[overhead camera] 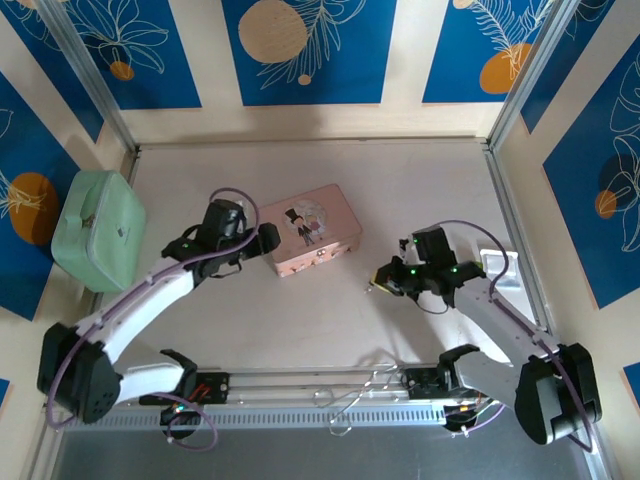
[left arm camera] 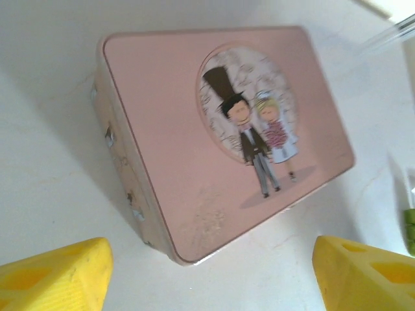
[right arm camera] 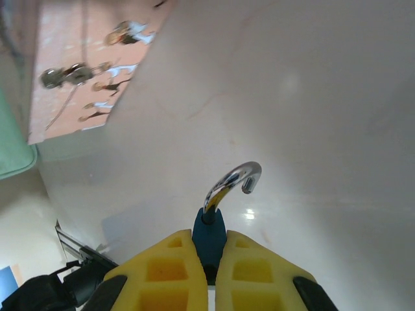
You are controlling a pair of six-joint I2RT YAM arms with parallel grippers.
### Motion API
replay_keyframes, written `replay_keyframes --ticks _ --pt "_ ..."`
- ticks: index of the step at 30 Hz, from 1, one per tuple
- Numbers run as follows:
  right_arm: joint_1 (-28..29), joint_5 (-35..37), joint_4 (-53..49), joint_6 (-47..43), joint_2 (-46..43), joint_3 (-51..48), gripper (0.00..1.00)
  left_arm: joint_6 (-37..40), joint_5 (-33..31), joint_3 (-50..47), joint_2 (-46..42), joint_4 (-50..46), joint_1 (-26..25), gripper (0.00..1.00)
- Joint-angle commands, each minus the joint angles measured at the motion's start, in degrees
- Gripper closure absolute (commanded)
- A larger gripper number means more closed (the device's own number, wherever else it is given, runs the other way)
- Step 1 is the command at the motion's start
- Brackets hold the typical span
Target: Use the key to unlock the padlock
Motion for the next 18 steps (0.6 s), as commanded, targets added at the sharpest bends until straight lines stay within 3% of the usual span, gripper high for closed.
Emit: replay_keyframes --ticks 1,5,12,18 --pt "-4.5 -6.5 -4.7 -7.3 2.8 -0.7 1.0 1.9 -1.3 0.5 -4.4 -5.1 0.4 0.18" --pt "-4.6 -10.0 -1.4 -8.2 7.6 -1.0 1.0 2.5 -2.4 -2.0 -9.5 -7.6 0.4 0.17" --pt "6.0 -9.8 9.3 -0.8 10.1 -3.4 0.99 1.4 -3.4 -6.9 -14.3 -9.1 0.5 0.16" --pt "14.8 -8.4 18.7 4.4 19.9 -1.7 0.98 -0.6 -2.6 -8.8 -14.3 -7.3 0.5 0.18"
